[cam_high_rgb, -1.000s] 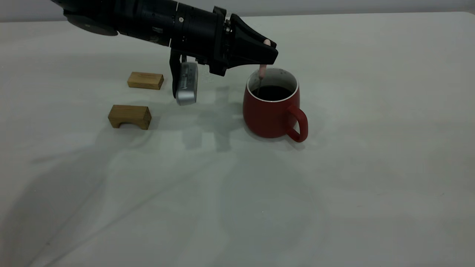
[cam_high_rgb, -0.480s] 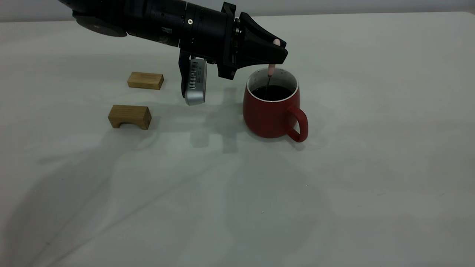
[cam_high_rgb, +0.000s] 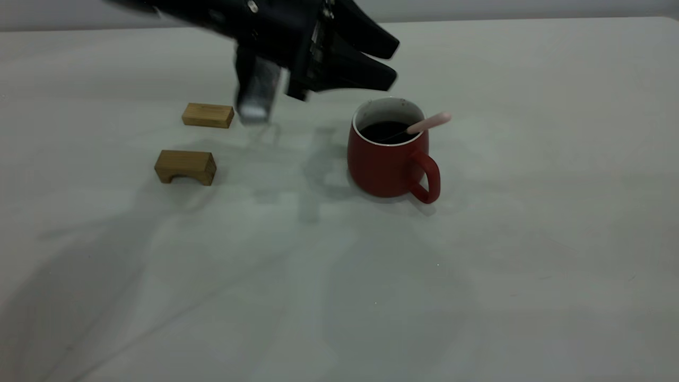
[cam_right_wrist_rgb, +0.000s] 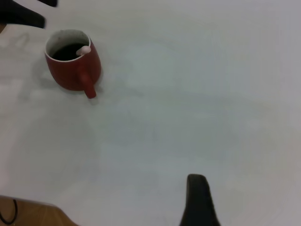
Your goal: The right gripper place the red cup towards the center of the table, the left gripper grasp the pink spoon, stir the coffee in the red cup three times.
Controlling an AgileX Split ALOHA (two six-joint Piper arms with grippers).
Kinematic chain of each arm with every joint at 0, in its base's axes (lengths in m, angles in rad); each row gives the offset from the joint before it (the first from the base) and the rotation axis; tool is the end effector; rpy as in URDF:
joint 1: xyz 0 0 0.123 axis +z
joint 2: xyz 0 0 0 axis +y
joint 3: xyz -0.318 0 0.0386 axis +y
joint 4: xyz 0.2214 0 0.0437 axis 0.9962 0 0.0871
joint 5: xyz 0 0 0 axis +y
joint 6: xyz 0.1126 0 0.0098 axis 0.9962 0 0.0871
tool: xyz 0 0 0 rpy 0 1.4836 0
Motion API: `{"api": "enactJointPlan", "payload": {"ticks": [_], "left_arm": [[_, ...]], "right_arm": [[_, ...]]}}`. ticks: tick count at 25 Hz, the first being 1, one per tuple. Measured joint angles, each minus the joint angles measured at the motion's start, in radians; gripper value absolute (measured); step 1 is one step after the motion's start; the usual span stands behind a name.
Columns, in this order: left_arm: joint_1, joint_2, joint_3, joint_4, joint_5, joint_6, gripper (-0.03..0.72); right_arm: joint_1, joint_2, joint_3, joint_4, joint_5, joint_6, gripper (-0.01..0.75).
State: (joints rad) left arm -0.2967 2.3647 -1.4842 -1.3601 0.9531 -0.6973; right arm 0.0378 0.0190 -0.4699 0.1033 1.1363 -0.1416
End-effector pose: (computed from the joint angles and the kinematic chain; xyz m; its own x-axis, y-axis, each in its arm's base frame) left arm 0.4142 -0.2209 0.1154 -0.2207 -0.5269 0.8207 -0.9745 0.0853 -0.2074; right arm -0.0443 0.0089 0.2402 -0.5471 -0.1182 -0.8287 -0.1693 0.9851 -0.0287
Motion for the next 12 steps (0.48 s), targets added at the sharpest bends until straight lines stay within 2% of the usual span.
{"api": "enactJointPlan", "payload": {"ticks": [8,12], "left_arm": [[0.001,-0.283,0.0,0.616,0.081,-0.122,0.515],[0.001,-0.442,0.0,0.984,0.148,-0.085,0.515]], "right_arm": [[0.0,0.0,0.0,0.001,0.0,0.0,0.585],[0.0,0.0,0.0,0.001,0.0,0.0,0.585]]}}
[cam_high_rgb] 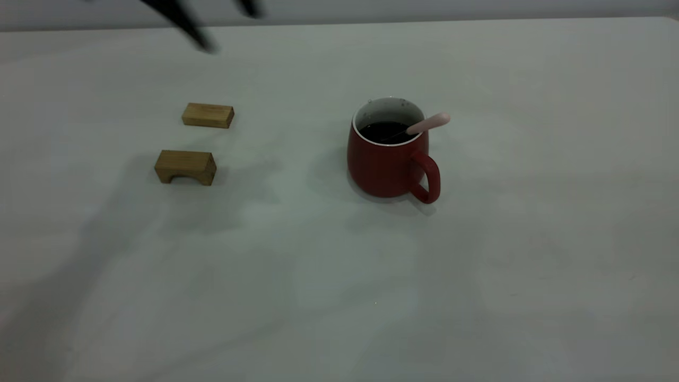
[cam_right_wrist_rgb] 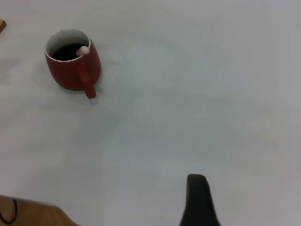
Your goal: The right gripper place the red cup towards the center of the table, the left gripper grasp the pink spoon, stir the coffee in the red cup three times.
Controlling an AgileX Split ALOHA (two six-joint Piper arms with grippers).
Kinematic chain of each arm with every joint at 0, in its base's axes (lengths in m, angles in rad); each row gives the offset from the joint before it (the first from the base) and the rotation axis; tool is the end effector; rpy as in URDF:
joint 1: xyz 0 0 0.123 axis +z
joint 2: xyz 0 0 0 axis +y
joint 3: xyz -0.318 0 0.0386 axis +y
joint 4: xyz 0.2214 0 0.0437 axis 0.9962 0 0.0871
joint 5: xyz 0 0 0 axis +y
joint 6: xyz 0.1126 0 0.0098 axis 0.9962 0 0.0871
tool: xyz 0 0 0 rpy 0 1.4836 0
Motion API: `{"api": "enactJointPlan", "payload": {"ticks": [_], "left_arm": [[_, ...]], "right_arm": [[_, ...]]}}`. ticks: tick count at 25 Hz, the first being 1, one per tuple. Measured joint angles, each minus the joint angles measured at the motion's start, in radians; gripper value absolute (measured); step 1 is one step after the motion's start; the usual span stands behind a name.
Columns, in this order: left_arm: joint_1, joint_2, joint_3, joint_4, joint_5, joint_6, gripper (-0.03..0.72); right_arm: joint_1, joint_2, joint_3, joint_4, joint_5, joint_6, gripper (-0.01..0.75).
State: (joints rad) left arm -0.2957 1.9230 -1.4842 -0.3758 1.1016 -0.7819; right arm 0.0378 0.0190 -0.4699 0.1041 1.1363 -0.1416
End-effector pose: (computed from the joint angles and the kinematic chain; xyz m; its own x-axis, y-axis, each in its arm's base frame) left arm 0.3533 -0.1463 0.2480 -0.8068 -0.5625 0.1806 -0.5896 0.7474 -0.3063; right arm -0.0443 0.0090 0.2402 -0.5471 -0.1178 -0.8287 -0.1697 0.9851 -0.0280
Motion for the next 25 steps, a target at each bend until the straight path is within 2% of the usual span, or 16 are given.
{"api": "enactJointPlan", "payload": {"ticks": [3,6,10,15,18,25], "left_arm": [[0.0,-0.109,0.0,0.249,0.066,0.108,0.515],[0.001,-0.205,0.0,0.412,0.066,0.205,0.515],[0.001,-0.308,0.0,0.554,0.066,0.306,0.515],[0.001,-0.43,0.008,0.597,0.066,0.437,0.515],[0.001,-0.533,0.08,0.593,0.066,0.479,0.515],[0.001,-0.891,0.458,0.585,0.066,0.493,0.515]], "right_arm": [[0.0,0.0,0.0,0.0,0.0,0.0,0.585],[0.0,0.0,0.0,0.0,0.0,0.0,0.585],[0.0,0.0,0.0,0.0,0.0,0.0,0.585],[0.0,0.0,0.0,0.0,0.0,0.0,0.585],[0.0,0.0,0.0,0.0,0.0,0.0,0.585],[0.0,0.0,0.0,0.0,0.0,0.0,0.585]]}}
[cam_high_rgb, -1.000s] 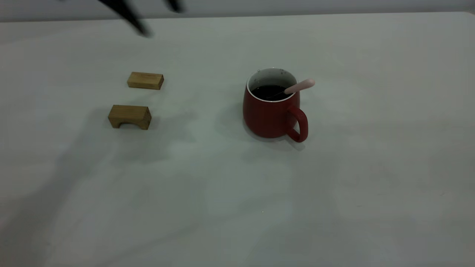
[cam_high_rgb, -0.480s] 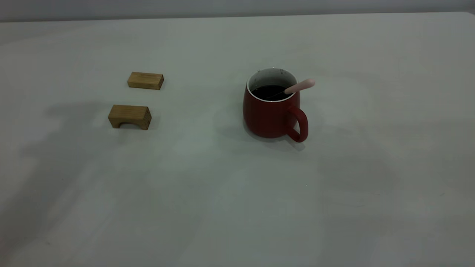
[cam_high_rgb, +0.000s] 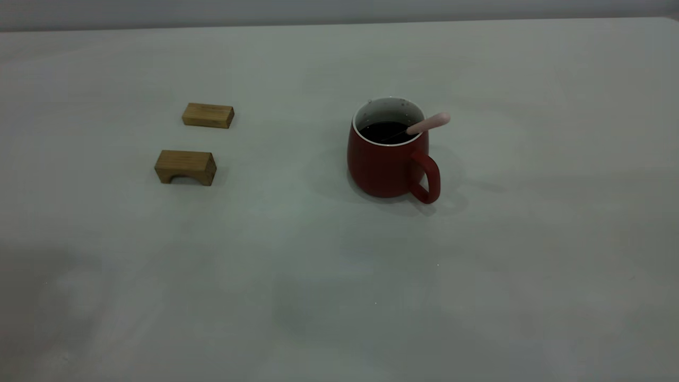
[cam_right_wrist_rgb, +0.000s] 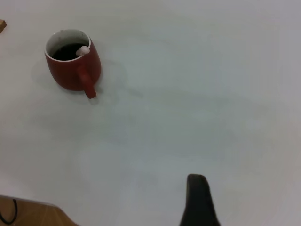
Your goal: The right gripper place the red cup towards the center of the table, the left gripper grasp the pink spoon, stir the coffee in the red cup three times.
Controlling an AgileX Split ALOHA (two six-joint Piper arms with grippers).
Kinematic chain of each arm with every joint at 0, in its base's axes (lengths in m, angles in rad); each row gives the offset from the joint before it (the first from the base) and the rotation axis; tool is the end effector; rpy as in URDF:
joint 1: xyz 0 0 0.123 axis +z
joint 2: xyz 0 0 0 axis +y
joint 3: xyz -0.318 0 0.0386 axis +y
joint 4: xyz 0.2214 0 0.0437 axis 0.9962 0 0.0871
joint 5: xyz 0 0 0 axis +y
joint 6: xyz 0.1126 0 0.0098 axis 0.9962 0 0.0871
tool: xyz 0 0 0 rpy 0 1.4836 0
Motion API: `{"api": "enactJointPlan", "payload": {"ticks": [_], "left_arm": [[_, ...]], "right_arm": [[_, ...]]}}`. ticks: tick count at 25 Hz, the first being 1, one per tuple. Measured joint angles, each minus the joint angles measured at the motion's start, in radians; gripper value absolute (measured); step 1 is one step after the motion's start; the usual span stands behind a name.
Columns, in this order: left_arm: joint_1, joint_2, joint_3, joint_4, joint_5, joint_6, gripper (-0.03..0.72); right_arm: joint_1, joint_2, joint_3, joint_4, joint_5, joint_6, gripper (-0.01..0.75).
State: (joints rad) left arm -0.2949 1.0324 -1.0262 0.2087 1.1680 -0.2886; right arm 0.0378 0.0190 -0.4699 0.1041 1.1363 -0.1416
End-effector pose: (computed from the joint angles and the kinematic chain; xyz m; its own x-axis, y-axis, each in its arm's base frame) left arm 0.1441 -0.0213 0.3603 -0.8664 0.0535 -0.4966 0.0227 0.9974 0.0680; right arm -0.0443 0.0090 0.2402 -0.5471 -0.1178 -0.8287 -0.1697 0.9851 -0.0280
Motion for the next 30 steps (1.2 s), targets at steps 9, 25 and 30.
{"api": "enactJointPlan", "payload": {"ticks": [9,25,30], "left_arm": [[0.134,-0.503,0.377,-0.009,0.0,0.02,0.515],[0.264,-0.94,0.538,-0.105,-0.032,0.158,0.515],[0.267,-1.006,0.539,-0.161,-0.034,0.25,0.515]], "right_arm": [[0.0,0.0,0.0,0.0,0.0,0.0,0.585],[0.0,0.0,0.0,0.0,0.0,0.0,0.585],[0.0,0.0,0.0,0.0,0.0,0.0,0.585]]}}
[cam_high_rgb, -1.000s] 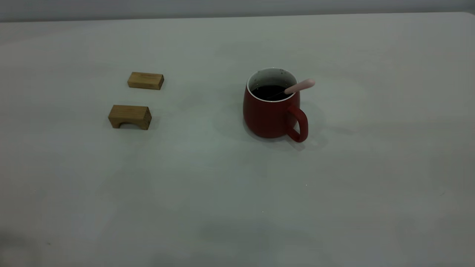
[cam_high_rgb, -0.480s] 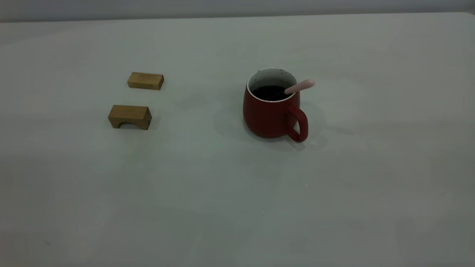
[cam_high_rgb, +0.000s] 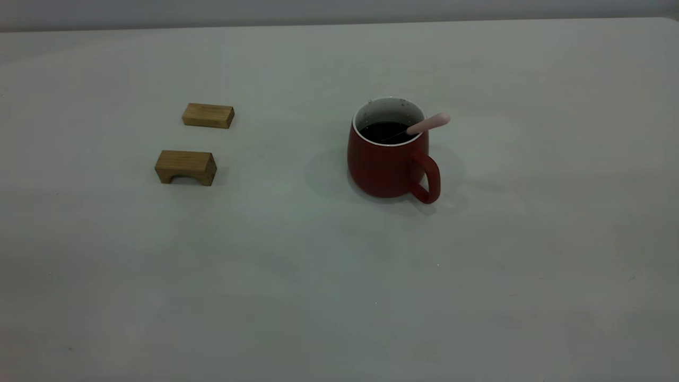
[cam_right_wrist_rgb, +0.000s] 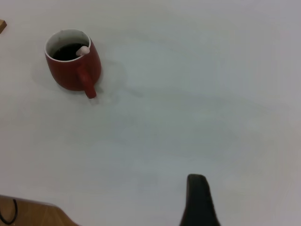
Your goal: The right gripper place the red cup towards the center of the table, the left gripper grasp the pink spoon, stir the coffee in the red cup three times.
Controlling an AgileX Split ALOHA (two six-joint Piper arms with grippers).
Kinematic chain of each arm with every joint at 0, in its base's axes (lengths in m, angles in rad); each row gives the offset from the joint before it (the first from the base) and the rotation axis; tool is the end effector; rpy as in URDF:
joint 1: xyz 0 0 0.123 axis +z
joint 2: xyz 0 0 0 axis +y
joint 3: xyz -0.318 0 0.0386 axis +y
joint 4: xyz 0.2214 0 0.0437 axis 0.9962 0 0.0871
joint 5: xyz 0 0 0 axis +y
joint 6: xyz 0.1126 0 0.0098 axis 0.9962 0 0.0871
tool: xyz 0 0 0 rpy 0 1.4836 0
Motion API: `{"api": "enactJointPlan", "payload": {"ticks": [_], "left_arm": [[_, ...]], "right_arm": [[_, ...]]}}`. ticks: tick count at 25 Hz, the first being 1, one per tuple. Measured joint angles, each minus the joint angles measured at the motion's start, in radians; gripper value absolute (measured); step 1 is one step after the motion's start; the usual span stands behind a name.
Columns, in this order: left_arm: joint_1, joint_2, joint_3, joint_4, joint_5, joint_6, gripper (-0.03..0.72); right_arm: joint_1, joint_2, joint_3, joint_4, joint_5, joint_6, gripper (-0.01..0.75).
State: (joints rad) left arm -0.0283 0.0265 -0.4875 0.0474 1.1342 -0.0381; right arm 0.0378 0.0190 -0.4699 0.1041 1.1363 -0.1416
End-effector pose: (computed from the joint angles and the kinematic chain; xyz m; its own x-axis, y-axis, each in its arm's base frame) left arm -0.0438 0.0061 0.2452 -0.5522 -0.0024 -0.8337 -0.0175 0.9998 0.0087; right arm -0.0443 0.0090 0.2402 -0.5471 -0.1178 -0.8287 -0.1697 0.9851 -0.0280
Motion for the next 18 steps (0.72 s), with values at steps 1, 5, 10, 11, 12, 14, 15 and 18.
{"api": "enactJointPlan", "payload": {"ticks": [1,5,10,11,12,14,15,18], "left_arm": [[0.0,-0.008,0.0,-0.002,0.0,0.004,0.515],[0.0,-0.042,0.0,-0.01,0.0,0.006,0.515],[0.0,-0.045,0.0,-0.012,0.0,0.006,0.515],[0.0,-0.045,0.0,-0.012,0.0,0.006,0.515],[0.0,-0.045,0.0,-0.012,0.0,0.006,0.515],[0.0,-0.045,0.0,-0.012,0.0,0.006,0.515],[0.0,-0.045,0.0,-0.012,0.0,0.006,0.515],[0.0,-0.045,0.0,-0.012,0.0,0.006,0.515]], "right_arm": [[0.0,0.0,0.0,0.0,0.0,0.0,0.585],[0.0,0.0,0.0,0.0,0.0,0.0,0.585],[0.0,0.0,0.0,0.0,0.0,0.0,0.585],[0.0,0.0,0.0,0.0,0.0,0.0,0.585],[0.0,0.0,0.0,0.0,0.0,0.0,0.585],[0.0,0.0,0.0,0.0,0.0,0.0,0.585],[0.0,0.0,0.0,0.0,0.0,0.0,0.585],[0.0,0.0,0.0,0.0,0.0,0.0,0.585]]}}
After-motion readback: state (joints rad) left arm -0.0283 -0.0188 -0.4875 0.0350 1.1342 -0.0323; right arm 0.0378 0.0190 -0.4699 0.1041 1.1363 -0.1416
